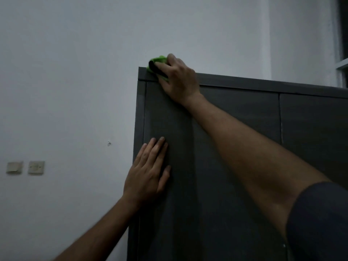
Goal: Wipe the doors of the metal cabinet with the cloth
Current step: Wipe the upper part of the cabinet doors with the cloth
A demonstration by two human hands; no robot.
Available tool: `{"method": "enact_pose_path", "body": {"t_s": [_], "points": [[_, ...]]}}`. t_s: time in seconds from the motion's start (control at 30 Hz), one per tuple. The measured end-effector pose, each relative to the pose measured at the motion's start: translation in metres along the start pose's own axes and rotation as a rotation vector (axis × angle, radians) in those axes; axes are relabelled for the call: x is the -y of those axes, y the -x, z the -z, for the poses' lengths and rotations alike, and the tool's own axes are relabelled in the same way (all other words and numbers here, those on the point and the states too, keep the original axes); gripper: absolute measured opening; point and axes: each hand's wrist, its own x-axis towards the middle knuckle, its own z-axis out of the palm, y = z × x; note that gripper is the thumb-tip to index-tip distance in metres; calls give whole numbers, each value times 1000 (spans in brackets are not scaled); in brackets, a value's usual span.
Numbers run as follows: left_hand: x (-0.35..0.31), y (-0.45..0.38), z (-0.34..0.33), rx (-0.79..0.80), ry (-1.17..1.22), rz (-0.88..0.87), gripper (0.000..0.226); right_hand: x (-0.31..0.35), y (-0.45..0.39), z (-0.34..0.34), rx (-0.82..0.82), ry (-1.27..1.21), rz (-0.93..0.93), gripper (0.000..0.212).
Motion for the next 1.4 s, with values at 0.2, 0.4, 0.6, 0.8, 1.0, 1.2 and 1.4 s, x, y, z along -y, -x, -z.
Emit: {"method": "enact_pose_path", "body": {"t_s": [0.2,0.4,0.6,0.8,1.0,1.2,1.4], "points": [[-2,0,0,6,-5,3,64,-34,40,6,126,105,400,43],[-7,-2,2,27,-30,22,65,-60,57,14,29,158,123,46],[-7,-2,1,7,-39,13,65,-20,74,-1,-22,-16,-61,44],[-10,-3,4,60,-70,37,68,-99,118,13,-7,55,-82,44],[-10,-4,4,87,-90,40,69,-74,97,4,-39,-14,-215,42],[-10,-5,3,118,-126,42,70,-140,137,25,-10,173,68,41],[-9,-5,0,139,-134,52,71,-110,88,19,-39,128,-215,41]]}}
